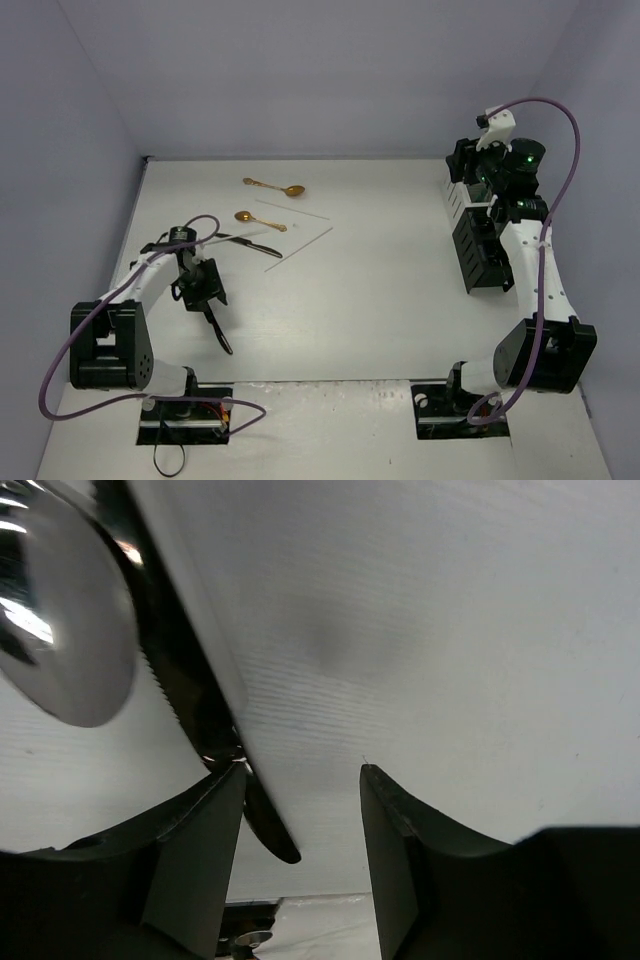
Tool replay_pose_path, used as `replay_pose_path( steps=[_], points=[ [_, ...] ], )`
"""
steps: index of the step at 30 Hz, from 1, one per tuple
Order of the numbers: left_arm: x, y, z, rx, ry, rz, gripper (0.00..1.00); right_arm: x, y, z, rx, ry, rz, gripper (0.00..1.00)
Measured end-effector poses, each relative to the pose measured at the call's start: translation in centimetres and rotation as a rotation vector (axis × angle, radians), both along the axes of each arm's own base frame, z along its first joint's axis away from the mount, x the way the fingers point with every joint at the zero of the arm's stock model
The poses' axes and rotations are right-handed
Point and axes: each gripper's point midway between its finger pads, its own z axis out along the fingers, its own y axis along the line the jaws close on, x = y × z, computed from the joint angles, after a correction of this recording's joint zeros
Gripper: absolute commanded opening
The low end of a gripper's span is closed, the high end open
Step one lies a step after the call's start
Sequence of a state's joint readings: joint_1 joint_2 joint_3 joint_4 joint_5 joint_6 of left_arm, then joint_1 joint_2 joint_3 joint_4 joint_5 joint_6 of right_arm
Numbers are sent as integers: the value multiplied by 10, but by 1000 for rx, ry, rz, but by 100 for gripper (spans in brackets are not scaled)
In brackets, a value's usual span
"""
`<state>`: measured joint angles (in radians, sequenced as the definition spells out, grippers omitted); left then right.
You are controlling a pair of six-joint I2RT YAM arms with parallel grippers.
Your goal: Sort the eating utensils into containers
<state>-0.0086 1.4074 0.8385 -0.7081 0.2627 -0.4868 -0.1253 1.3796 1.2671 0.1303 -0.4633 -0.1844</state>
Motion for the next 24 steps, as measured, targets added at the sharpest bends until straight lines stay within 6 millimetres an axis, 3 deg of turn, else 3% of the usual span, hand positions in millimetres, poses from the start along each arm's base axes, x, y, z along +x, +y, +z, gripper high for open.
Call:
replay_pose_path(
  steps=[5,10,14,24],
  points=[
    [-22,-28,-9,-39,67,-54,46,3,-3,-6,-4,14,-16,52],
    [-46,-39,-9,-49,165,-44,46,4,-7,-6,-19,12,-30,53],
    [-68,-33,-3,-20,258,-25,54,4,-9,-8,-32,16,-34,53],
    [-88,-11,16,67,303,16,55,16,-10,-25,-23,62,-35,53]
  ],
)
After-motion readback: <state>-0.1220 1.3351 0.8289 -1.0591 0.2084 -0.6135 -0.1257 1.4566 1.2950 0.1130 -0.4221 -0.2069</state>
